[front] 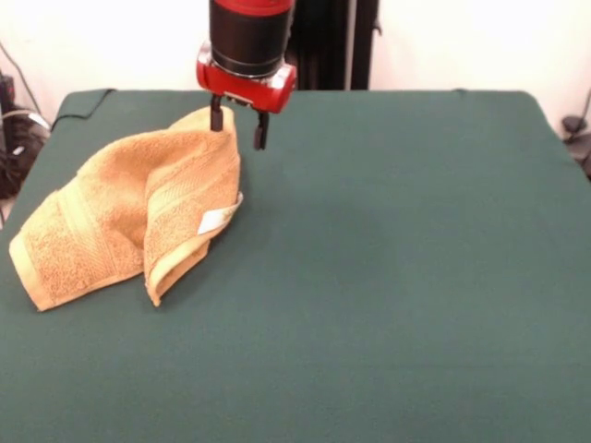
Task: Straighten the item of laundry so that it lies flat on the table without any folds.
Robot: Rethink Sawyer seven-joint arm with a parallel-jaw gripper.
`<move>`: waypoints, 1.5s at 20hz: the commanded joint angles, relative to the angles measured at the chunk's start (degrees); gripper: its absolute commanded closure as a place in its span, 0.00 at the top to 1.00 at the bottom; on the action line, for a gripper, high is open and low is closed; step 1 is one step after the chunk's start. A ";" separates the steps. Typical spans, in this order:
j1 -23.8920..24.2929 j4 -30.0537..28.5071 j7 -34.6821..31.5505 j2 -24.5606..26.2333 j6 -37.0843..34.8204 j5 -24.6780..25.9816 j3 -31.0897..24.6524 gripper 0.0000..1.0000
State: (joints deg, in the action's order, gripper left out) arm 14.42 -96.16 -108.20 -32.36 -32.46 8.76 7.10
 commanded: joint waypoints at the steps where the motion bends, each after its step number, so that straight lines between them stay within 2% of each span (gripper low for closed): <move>1: -1.58 -2.38 -8.63 0.91 1.71 -2.83 -4.54 1.00; 6: -0.47 0.53 -2.69 -5.50 -6.01 -2.92 -6.55 1.00; 9: -0.18 4.31 0.55 -8.22 -15.02 -3.27 -7.38 1.00; 21: 1.39 13.82 3.91 -7.61 -28.96 -1.86 -9.55 1.00; 24: 1.89 16.75 3.83 -6.39 -28.22 -0.86 -9.82 1.00; 26: 2.91 18.03 5.19 -4.44 -24.13 -0.37 -11.22 1.00; 30: 3.66 20.72 5.22 -1.43 -23.28 -0.03 -12.02 1.00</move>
State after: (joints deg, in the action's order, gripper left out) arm 17.65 -80.13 -108.20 -40.79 -54.35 8.89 4.53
